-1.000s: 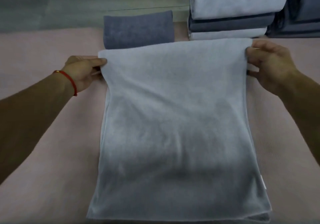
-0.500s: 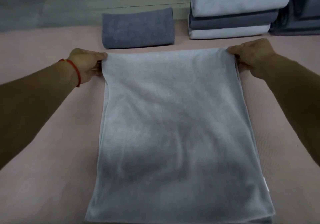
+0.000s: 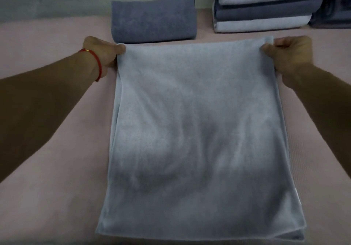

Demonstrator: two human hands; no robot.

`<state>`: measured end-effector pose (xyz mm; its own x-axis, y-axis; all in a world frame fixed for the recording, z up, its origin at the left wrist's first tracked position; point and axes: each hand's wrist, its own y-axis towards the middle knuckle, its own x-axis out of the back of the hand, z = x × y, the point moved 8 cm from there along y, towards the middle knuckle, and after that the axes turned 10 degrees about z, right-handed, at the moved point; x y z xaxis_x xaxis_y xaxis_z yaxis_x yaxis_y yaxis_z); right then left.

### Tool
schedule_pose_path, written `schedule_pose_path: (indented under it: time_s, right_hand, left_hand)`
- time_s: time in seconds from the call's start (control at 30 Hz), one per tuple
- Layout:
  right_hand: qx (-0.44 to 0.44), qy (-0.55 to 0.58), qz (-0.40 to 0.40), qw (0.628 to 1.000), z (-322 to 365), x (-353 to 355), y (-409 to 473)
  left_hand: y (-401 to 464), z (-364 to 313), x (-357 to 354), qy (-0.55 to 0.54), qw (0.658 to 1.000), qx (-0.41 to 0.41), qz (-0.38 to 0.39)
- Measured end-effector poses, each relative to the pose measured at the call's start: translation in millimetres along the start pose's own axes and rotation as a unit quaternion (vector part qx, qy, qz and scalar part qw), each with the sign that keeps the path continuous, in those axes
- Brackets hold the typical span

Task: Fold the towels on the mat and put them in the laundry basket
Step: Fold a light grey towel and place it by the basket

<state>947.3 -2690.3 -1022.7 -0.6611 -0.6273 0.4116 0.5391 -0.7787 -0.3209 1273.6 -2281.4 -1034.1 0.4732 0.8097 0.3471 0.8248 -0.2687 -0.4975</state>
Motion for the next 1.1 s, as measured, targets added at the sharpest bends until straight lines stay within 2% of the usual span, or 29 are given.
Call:
schedule_pose_path:
  time_s: [0.1,0.2,0.3,0.37,0.43,0.5,0.6,0.7,0.8,0.87,1.0,1.1]
  right_hand:
    - [0.035,-0.11,-0.001,0.993,5,-2,-14]
    - [0.148,-0.315,-0.001,0.937,15,-26,-58]
    - [0.227,-0.415,0.046,0.88,7,-77,-122]
    - [0.256,-0.431,0.069,0.863,-2,-107,-163]
    - [0.265,-0.445,0.104,0.849,-8,-130,-198]
    - [0.251,-0.468,0.138,0.836,-19,-144,-218]
    - [0.233,-0.5,0.175,0.816,-33,-151,-226]
    - [0.224,-0.501,0.212,0.808,-36,-151,-224]
    - [0.222,-0.49,0.194,0.82,-31,-137,-225]
    - [0.197,-0.493,0.171,0.83,-36,-123,-230]
    - [0.148,-0.518,0.174,0.825,-60,-95,-252]
    - [0.142,-0.521,0.178,0.822,-83,-69,-275]
  left_hand:
    - [-8,-4,5,0.084,0.994,-0.027,-0.059]
    - [-53,-3,7,0.221,0.959,-0.103,-0.142]
    - [-99,24,-8,0.299,0.923,-0.222,-0.094]
    - [-121,47,-11,0.31,0.92,-0.231,-0.07]
    - [-132,57,-9,0.311,0.923,-0.211,-0.084]
    - [-131,59,-10,0.321,0.929,-0.164,-0.081]
    - [-129,56,-20,0.36,0.924,-0.128,-0.032]
    - [-121,60,-26,0.404,0.91,-0.092,0.007]
    - [-114,67,-13,0.371,0.927,-0.047,-0.026]
    - [-119,68,-8,0.357,0.931,-0.054,-0.045]
    - [-138,69,-3,0.28,0.954,-0.101,-0.048]
    - [-170,87,-6,0.289,0.948,-0.128,-0.031]
